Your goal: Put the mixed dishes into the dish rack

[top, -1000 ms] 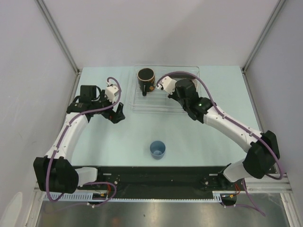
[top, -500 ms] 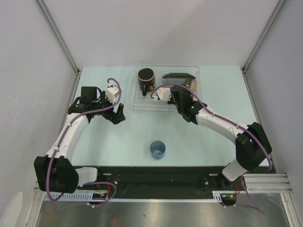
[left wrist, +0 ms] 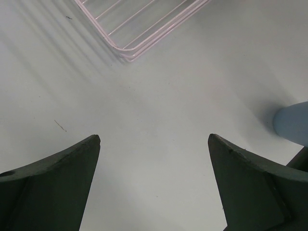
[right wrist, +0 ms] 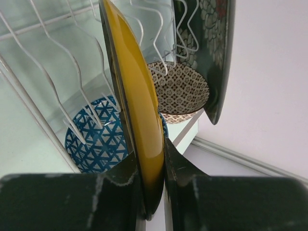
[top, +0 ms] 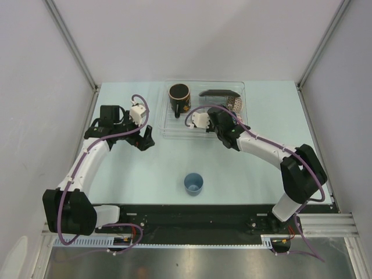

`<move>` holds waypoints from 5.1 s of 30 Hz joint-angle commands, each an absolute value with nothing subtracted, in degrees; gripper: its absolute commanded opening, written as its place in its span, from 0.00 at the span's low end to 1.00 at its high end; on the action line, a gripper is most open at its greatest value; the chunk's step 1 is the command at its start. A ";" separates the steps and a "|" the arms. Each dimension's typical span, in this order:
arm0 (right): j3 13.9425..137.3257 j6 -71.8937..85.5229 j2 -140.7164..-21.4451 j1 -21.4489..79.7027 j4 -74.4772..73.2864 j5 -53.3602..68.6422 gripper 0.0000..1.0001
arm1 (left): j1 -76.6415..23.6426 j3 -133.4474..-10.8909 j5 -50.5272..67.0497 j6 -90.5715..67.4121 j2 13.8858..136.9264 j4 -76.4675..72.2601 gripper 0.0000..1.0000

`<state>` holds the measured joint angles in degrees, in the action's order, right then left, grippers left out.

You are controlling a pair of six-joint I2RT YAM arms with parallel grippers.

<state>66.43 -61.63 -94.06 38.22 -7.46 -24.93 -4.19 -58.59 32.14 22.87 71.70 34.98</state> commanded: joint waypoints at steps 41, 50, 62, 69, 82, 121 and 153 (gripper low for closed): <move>66.62 -44.58 -92.83 40.34 -13.52 -32.43 1.00 | -3.69 -60.29 32.34 23.03 70.93 34.28 1.00; 66.62 -33.14 -78.24 53.31 -20.31 -41.47 1.00 | -3.60 -62.22 31.91 23.20 70.75 35.07 1.00; 65.74 12.39 -66.88 55.00 -32.69 -8.79 1.00 | -3.87 -63.02 31.82 23.64 68.82 37.35 1.00; 66.62 15.46 -69.25 61.78 -31.90 -1.59 0.88 | -3.87 -62.05 30.41 24.26 67.59 37.97 1.00; 67.06 17.14 -79.70 70.49 -35.24 -2.81 0.87 | -3.87 -61.26 30.15 23.64 66.53 37.88 0.99; 71.03 29.86 -68.83 46.34 -1.40 31.34 0.00 | 4.39 -78.12 60.18 -2.95 68.02 40.61 1.00; 62.40 73.13 -86.04 41.31 61.70 39.91 0.00 | -2.19 -65.39 82.53 -52.56 65.04 -6.50 1.00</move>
<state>61.71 70.52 -85.03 41.47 53.32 41.39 0.16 -63.48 82.78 -55.27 65.58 -7.70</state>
